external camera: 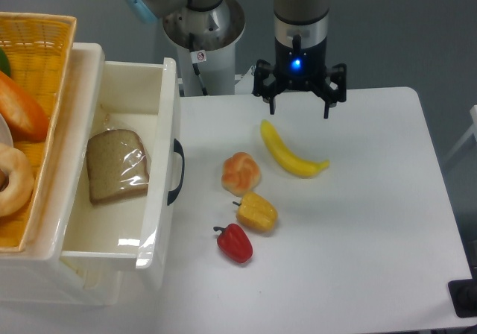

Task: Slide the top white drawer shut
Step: 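Lower the gripper toward the table beside the banana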

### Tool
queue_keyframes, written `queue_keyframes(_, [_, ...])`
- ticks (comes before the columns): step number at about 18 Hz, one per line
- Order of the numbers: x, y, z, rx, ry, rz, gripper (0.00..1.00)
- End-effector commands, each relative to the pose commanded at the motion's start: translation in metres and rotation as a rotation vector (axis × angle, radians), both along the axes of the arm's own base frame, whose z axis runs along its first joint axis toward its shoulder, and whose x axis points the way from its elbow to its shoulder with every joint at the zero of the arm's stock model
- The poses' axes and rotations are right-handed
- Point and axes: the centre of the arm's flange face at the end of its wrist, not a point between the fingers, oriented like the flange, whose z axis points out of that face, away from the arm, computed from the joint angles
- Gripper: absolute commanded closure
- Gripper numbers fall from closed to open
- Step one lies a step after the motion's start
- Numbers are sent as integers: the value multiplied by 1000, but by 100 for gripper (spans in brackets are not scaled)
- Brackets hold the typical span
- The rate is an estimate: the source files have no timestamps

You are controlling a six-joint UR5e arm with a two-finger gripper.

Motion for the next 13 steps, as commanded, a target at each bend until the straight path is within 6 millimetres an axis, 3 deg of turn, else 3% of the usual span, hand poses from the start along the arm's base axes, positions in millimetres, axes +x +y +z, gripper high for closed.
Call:
queue_keyframes(5, [-15,3,-11,-10,-5,7,0])
queue_keyframes(9, [-28,-4,-34,-40,-36,96,0])
queue_keyframes(13, [-37,3,-69,-66,-84,151,0])
